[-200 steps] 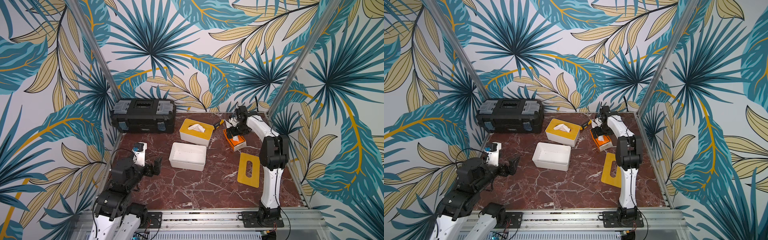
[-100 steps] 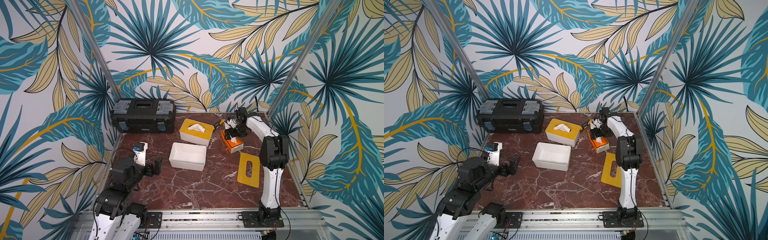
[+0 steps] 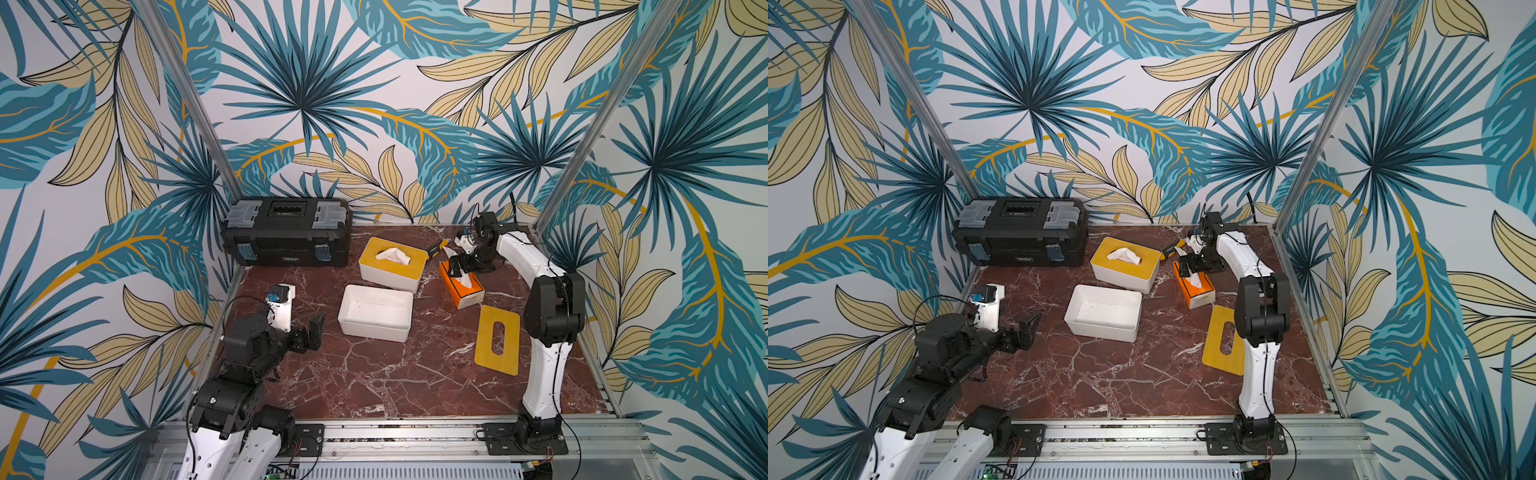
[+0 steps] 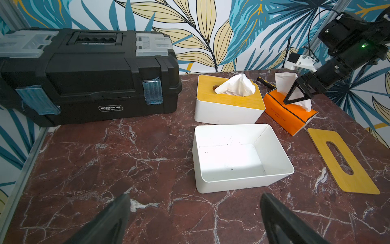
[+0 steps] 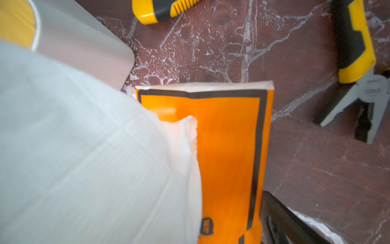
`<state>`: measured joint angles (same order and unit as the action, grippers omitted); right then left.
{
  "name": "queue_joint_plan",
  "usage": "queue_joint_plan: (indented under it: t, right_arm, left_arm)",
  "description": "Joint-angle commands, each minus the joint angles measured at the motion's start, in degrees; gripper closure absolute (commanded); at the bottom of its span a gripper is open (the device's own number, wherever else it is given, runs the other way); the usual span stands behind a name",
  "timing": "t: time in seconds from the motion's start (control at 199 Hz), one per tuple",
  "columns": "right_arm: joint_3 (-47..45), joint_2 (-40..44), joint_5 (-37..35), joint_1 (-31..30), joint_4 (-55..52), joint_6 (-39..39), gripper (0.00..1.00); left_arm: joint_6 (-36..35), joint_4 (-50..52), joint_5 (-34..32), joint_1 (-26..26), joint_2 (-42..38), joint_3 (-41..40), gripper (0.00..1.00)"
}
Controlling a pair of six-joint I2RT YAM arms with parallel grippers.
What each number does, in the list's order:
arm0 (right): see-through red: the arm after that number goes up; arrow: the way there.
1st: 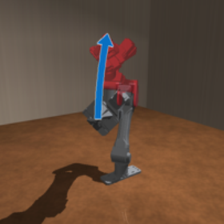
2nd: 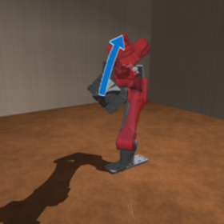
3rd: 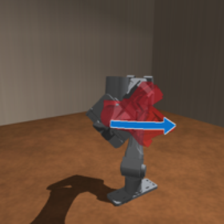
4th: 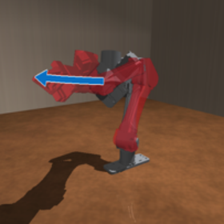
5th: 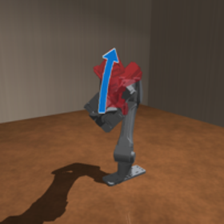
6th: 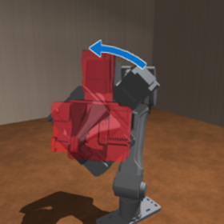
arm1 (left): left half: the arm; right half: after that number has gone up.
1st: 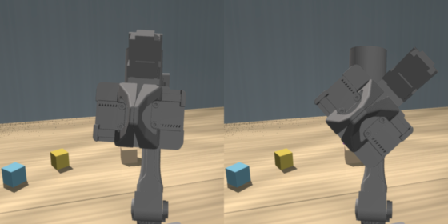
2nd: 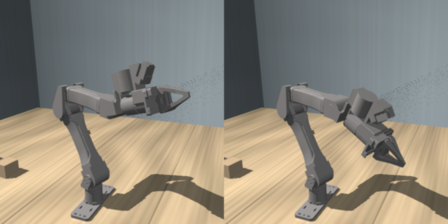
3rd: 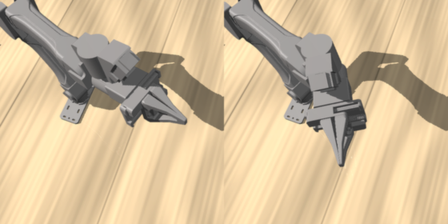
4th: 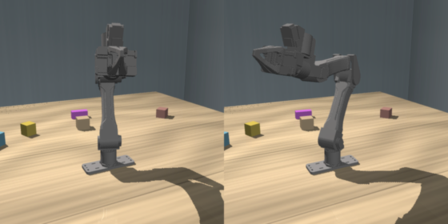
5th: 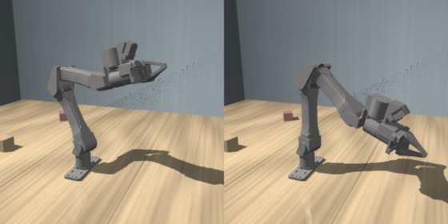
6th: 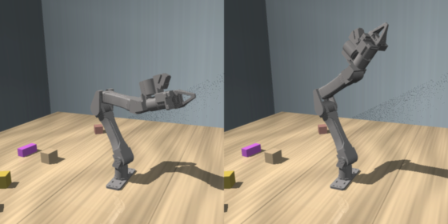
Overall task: Put the tissue paper into the tissue box
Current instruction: Pick up the paper towel from the center of the board.
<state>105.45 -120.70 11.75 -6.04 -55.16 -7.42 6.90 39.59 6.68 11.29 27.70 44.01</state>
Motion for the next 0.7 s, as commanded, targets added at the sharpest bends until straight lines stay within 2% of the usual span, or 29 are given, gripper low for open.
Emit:
queue_joint_plan:
  t: [0.0,0.251,0.537,0.697]
  right_arm:
    - [-2.12,1.73,-1.05,-1.29,-0.24,-0.26,0.0]
    - [-1.74,-0.78,-7.62,-2.79,-0.83,-0.75,0.0]
    - [-2.12,0.18,-15.3,-4.59,0.05,-1.42,0.0]
    - [-2.31,-0.09,-15.59,-6.07,-0.37,-1.94,0.0]
  left_arm:
    - [-0.04,-1.36,0.48,-0.57,0.16,-0.85,0.0]
    - [-0.02,-1.41,0.88,-0.57,0.33,-0.85,0.0]
    - [-0.04,-1.37,1.1,-0.57,0.42,-0.85,0.0]
    - [-0.04,-1.36,1.31,-0.57,0.53,-0.85,0.0]
